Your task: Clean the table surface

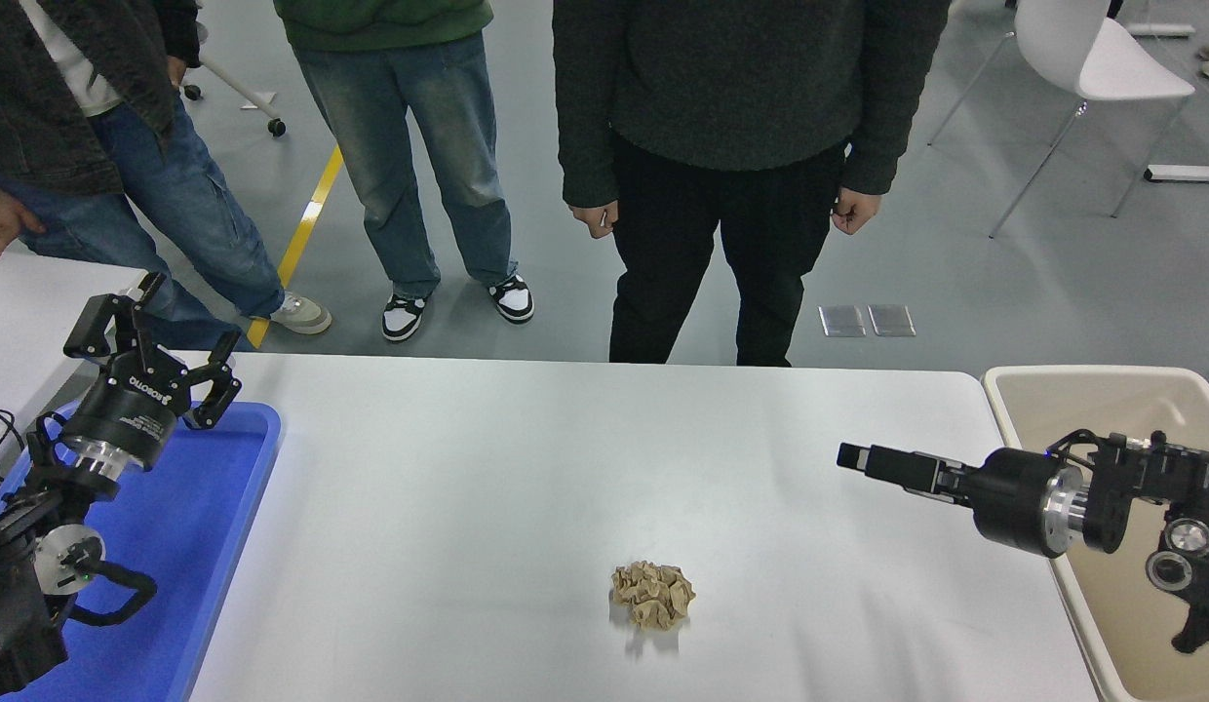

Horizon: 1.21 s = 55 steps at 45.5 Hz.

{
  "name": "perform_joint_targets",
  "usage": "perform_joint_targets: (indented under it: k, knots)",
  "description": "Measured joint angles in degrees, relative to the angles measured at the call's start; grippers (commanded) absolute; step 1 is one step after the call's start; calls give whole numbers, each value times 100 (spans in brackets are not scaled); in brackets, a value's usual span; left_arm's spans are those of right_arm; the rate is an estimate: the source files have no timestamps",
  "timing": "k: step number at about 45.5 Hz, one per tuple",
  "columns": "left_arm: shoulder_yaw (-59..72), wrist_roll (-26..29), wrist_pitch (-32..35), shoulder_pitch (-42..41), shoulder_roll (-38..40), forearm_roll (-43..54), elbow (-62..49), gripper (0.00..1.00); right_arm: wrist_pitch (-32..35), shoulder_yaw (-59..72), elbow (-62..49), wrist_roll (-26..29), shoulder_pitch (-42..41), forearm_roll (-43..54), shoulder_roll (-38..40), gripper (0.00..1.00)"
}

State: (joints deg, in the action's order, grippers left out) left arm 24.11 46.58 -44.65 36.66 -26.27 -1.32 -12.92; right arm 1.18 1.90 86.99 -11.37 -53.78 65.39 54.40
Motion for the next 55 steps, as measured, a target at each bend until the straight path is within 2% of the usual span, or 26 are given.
perform_joint_targets:
  k: [9, 22, 39, 55]
  knots:
    - [3, 0, 0, 0, 0, 0, 0, 100, 258, 590, 120, 67, -663, 82, -104, 99]
    - [3, 0, 0, 0, 2, 0, 0, 100, 391, 886, 153, 354, -1017, 97, -501, 99]
    - [2, 0, 0, 2, 3, 0, 2, 100, 427, 965, -40, 724, -956, 80, -1213, 99]
    - [2, 0, 0, 3, 3, 0, 0, 100, 435, 965, -568, 877, -537, 79, -2010, 99]
